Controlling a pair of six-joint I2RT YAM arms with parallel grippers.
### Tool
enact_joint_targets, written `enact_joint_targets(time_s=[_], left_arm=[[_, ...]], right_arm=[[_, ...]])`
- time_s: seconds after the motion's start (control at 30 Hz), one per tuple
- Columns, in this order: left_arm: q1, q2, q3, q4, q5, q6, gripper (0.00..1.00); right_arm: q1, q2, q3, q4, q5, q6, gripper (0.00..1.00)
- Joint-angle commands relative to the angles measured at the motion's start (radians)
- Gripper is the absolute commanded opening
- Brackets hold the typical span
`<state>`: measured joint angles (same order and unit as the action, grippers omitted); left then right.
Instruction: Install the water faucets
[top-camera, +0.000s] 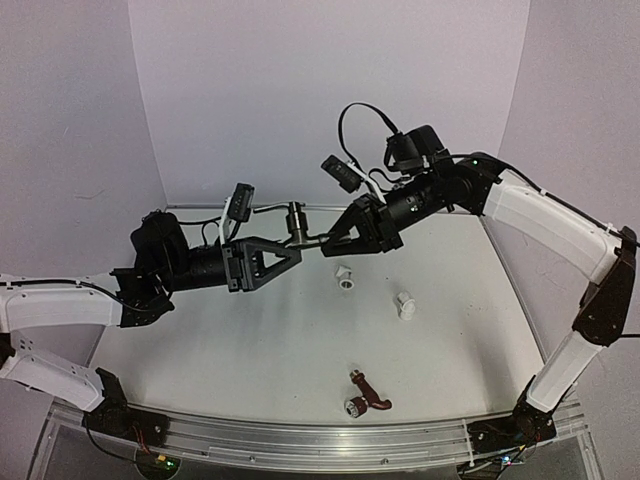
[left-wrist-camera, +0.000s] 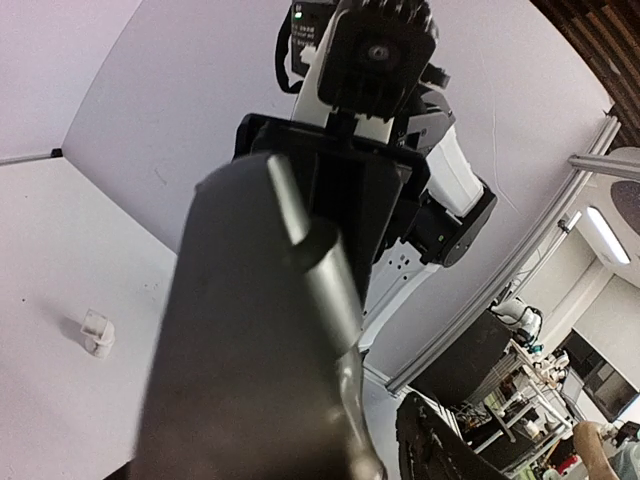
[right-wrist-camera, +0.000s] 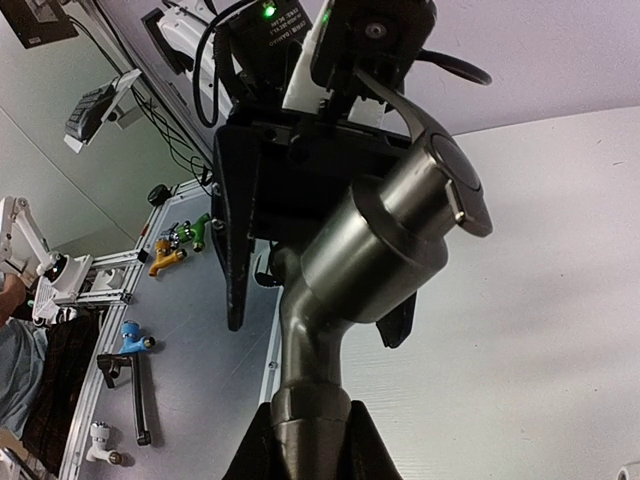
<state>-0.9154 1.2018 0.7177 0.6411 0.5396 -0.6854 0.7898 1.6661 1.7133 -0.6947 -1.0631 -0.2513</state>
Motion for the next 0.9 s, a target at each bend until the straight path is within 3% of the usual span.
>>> enact_joint_targets(time_s=[0.0, 0.63, 0.87], left_arm=[[-0.002, -0.008, 0.009, 0.097, -0.035, -0.028, 0.58], [-0.004, 0.092, 0.041, 0.208, -0.014, -0.123, 0.29], [-0.004, 0.107, 0.054, 0.211, -0.002, -0.134, 0.26]], right_arm=[[-0.004, -0.006, -0.017, 0.077, -0.028, 0.024, 0.0], [-0.002, -0.036, -0.068, 0.115, -0.038, 0.037, 0.0], [-0.001, -0.054, -0.088, 0.116, -0.028, 0.022, 0.0]])
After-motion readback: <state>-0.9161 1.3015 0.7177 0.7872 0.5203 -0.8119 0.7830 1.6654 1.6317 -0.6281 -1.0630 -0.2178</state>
